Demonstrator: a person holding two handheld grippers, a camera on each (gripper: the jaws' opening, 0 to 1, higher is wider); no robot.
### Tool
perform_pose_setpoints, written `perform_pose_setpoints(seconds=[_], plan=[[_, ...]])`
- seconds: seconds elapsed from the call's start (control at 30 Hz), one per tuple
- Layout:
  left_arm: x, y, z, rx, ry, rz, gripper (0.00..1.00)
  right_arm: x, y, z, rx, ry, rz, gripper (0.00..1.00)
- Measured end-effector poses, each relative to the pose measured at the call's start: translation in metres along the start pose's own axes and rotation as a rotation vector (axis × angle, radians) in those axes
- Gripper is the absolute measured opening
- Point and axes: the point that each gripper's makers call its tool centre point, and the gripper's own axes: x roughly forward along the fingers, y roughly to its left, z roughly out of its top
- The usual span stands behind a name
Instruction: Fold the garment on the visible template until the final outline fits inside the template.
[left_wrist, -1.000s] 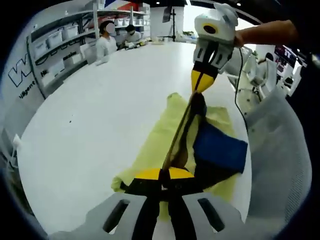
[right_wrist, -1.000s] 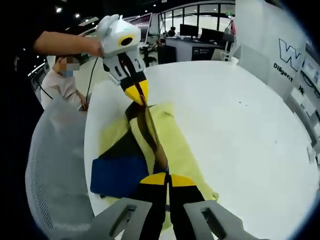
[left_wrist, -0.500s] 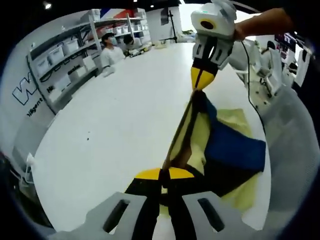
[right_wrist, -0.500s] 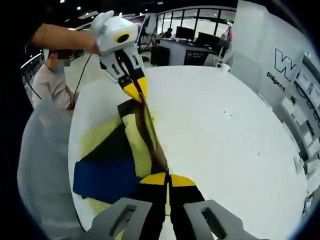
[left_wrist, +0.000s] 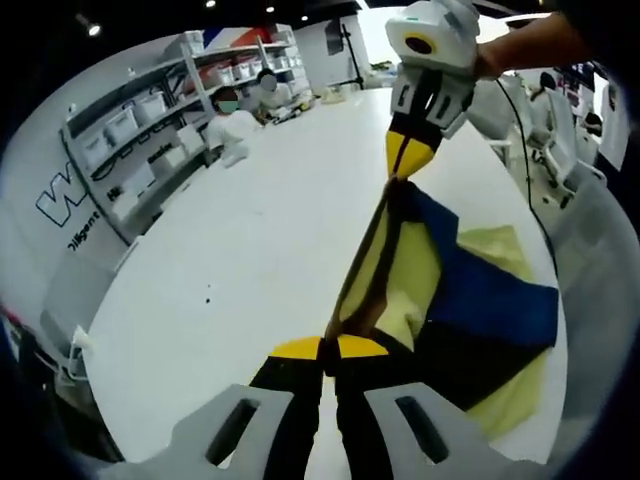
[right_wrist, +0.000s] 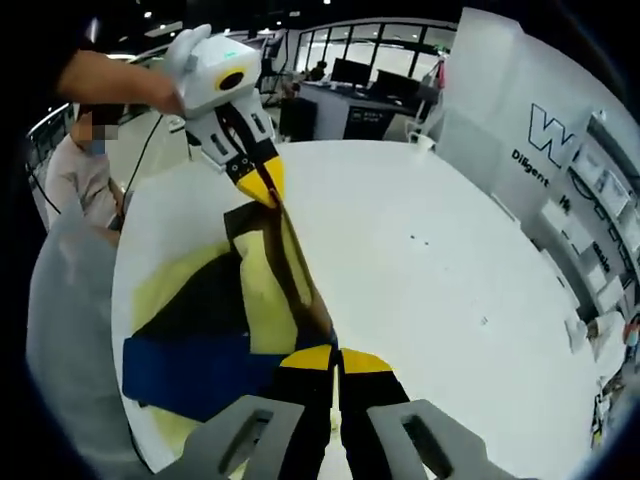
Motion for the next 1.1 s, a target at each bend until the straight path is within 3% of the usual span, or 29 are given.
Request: perform_pose_setpoints(seconds=[0.33,0.6,0.8,1.1], plan=[[0.005,0.022,0.004,0.014,-0.005,0.048,0.09,0.006,-0.023,0.017,0.020,-0.029,-0.065,0.00],[0.012,0.051,0.007,0.009,-0.014,0.092,0.09,0.014,-0.042,0.029,0.022,-0.057,-0.126,0.00],[0.018,0.063,0.016,0.057,-0.021,0.127,0.09,0.020,-0.057,0.027,0.052,-0.052,-0.164,0.00],[0.033,0.073,0.020,0.063,-0.016,0.143,0.09,0.031,-0.070,0.013,0.085,-0.056,-0.204,0.00]])
